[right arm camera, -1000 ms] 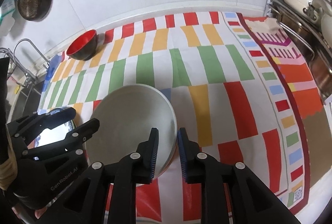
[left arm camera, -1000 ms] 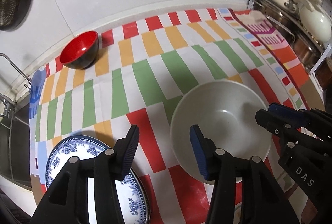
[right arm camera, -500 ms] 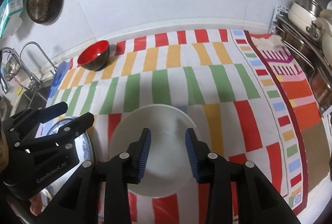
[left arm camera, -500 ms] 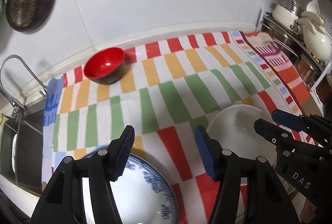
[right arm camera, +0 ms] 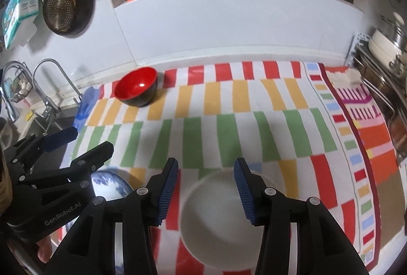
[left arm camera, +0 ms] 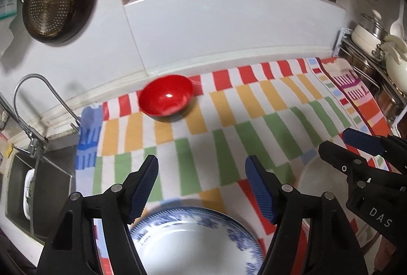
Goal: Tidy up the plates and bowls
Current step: 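Move both tools to the rim of the red-and-black bowl, then close both tools on the red bowl rim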
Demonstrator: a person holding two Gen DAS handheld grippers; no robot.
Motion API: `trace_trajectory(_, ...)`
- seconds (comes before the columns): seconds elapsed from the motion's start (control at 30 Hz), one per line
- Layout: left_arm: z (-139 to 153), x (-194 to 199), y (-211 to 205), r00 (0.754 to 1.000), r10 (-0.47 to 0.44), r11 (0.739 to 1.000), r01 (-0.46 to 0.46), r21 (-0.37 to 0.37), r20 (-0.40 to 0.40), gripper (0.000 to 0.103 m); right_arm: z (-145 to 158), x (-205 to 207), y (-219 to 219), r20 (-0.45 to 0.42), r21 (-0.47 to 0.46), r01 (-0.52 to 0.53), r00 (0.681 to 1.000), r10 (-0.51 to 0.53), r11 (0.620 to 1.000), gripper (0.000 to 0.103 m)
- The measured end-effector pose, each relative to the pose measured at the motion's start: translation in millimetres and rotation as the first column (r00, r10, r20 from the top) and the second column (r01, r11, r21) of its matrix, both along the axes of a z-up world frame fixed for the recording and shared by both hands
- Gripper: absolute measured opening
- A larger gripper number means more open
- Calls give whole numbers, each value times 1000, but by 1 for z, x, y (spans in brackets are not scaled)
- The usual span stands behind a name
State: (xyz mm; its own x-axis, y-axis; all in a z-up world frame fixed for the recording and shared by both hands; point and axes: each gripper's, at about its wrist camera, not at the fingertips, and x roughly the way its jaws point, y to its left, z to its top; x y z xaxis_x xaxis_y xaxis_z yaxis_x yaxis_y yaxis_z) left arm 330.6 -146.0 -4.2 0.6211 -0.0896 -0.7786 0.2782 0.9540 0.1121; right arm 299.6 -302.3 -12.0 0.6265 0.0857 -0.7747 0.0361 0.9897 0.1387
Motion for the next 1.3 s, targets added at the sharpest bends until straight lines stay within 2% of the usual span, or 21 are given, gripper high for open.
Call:
trace_trajectory(0.3,15,36,40,998,39,999,-39,4,40,73,14,36,29,36,13,-10,999,10,1000,47)
trace_trajectory(0.6,15,81,74,995,78,996,-80,25,61,73,29,96,61,54,18,-32,998,31,999,47)
trace_trajectory(0.93,-16,130,95,995,93,994,-94,57,23,73,16,151,90,22,-19,-85,996,86,996,47)
trace_trajectory(1.3,-73,189,97,990,110,991,-103,85,-88,72,-28,219,105,-118,-37,-164,980,159,986,47)
